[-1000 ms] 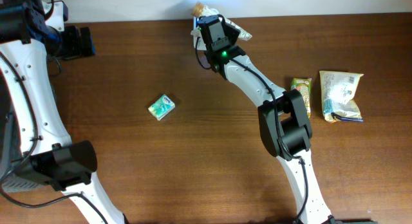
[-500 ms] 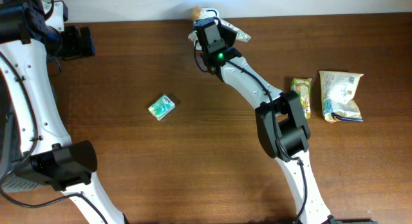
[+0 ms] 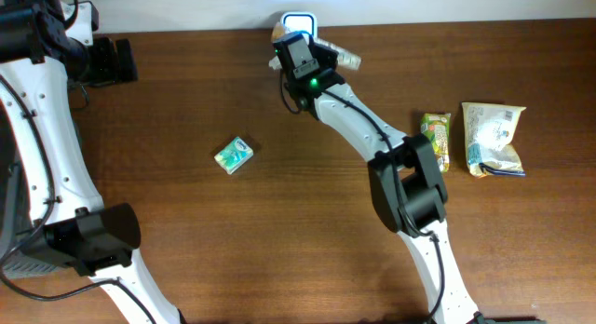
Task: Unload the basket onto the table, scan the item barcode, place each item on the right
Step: 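Carry the white tube right and lay it on the table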
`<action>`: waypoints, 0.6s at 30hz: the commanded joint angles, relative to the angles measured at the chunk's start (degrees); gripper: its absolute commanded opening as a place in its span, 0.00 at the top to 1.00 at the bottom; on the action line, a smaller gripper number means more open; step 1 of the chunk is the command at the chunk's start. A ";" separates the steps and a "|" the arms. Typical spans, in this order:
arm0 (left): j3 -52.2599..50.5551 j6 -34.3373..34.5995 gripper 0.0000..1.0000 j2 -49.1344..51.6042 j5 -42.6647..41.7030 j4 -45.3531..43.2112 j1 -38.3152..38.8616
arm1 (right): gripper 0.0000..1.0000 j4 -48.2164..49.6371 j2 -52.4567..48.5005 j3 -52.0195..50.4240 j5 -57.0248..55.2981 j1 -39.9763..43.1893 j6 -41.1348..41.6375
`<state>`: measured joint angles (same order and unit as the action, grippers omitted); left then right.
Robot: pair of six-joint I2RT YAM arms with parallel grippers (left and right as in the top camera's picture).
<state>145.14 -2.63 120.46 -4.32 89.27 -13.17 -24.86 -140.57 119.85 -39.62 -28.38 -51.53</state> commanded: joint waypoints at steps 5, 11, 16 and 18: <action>0.94 -0.70 0.01 -0.24 -0.42 -0.04 -0.28 | 0.96 -26.25 22.69 1.33 26.80 3.04 37.64; 0.94 -0.70 0.01 -0.24 -0.42 -0.04 -0.28 | 0.95 -53.11 25.70 1.31 34.14 12.00 55.45; 0.94 -0.70 0.01 -0.24 -0.42 -0.04 -0.28 | 0.96 -63.60 25.33 -3.72 37.92 17.46 57.61; 0.94 -0.70 0.01 -0.24 -0.42 -0.04 -0.28 | 0.96 -63.87 25.33 -7.50 38.18 18.60 59.76</action>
<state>145.14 -2.63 120.46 -4.32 89.32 -13.17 -88.33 -115.68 116.25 -3.92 -10.98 3.29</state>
